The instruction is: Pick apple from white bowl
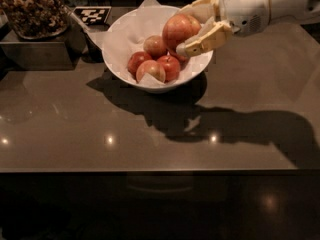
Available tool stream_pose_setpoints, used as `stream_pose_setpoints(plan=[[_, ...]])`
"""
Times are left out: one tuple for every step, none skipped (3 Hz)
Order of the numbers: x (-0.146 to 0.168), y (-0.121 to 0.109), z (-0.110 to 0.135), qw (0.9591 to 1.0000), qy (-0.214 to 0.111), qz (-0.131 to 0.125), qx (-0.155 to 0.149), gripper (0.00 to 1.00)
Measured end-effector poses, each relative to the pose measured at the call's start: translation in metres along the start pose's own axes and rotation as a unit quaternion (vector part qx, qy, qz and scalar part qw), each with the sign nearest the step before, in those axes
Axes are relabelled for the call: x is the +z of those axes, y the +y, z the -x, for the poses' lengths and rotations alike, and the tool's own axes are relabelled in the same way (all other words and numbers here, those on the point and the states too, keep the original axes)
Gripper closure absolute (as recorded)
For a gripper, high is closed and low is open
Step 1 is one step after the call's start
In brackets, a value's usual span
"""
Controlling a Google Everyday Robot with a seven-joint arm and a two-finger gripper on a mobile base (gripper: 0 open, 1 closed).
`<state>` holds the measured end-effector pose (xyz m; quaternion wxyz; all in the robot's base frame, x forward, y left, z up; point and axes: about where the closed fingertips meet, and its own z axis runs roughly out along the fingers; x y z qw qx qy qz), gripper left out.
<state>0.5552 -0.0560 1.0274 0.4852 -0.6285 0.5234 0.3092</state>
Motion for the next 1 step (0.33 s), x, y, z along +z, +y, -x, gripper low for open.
stream_pose_setpoints(plan=[[-0.0211,0.0303,0.0197,0.9971,0.015,-0.074,-0.001,1.00]])
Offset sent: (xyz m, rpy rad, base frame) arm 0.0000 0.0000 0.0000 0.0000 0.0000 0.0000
